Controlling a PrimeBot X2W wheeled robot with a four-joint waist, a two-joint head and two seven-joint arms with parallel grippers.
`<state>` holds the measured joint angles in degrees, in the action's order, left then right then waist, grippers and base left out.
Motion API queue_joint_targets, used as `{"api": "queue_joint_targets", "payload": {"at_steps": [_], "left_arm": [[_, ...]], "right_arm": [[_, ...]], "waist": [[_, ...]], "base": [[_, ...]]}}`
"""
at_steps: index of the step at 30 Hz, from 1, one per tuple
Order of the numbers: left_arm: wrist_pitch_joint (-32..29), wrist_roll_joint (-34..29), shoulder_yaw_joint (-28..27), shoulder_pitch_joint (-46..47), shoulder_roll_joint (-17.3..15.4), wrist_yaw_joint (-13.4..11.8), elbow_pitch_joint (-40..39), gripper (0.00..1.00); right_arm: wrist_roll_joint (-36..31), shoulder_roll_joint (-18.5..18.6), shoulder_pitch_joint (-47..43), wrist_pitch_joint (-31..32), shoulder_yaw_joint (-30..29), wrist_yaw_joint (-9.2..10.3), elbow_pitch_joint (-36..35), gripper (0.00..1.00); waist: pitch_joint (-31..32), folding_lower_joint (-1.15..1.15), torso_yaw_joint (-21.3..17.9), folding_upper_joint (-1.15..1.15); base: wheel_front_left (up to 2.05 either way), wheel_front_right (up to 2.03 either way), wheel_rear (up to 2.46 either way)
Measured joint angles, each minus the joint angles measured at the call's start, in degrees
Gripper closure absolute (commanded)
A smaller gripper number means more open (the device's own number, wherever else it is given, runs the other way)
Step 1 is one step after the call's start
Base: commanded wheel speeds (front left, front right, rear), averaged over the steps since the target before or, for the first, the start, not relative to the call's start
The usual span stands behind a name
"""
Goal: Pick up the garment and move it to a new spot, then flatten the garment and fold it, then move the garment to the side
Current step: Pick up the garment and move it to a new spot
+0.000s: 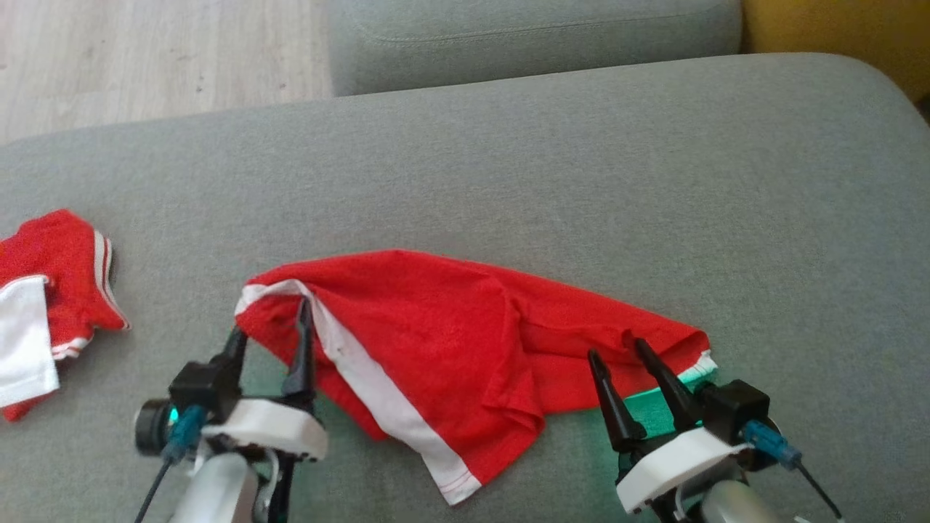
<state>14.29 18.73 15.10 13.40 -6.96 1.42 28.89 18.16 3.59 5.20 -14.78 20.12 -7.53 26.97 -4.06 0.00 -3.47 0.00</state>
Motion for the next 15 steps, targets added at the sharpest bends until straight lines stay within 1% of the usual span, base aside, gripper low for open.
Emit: {"api": "queue_joint_targets", "payload": {"at_steps": [2, 9, 13, 15], "left_arm": [[0.0, -1.5, -2.1, -1.2, 0.1, -0.4, -0.8, 0.0], [0.0, -5.8, -9.0, -7.3, 0.6, -0.4, -5.9, 0.0], [0.0, -8.2, -11.5, -11.2, 2.0, -0.4, -9.4, 0.0], [0.0, -9.3, -11.6, -12.8, 2.6, 0.1, -10.7, 0.0]], "right_arm": [[0.0, 0.1, 0.0, 0.0, -0.1, 0.0, 0.0, 0.0], [0.0, 0.2, 0.0, 0.0, -0.1, 0.0, -0.9, 0.0], [-0.1, 0.2, -0.6, 0.0, -0.1, 0.0, -2.9, 0.0], [-0.5, 0.2, -1.3, 0.0, -0.1, 0.0, -4.0, 0.0]], "waist": [[-0.1, 0.0, 0.6, 0.0], [1.4, 0.0, 1.6, 0.0], [2.7, 0.0, 2.0, 0.0], [3.1, 0.0, 2.4, 0.0]], "base": [[0.0, 0.0, 0.0], [0.0, 0.0, 0.0], [0.0, 0.0, 0.0], [0.0, 0.0, 0.0]]}}
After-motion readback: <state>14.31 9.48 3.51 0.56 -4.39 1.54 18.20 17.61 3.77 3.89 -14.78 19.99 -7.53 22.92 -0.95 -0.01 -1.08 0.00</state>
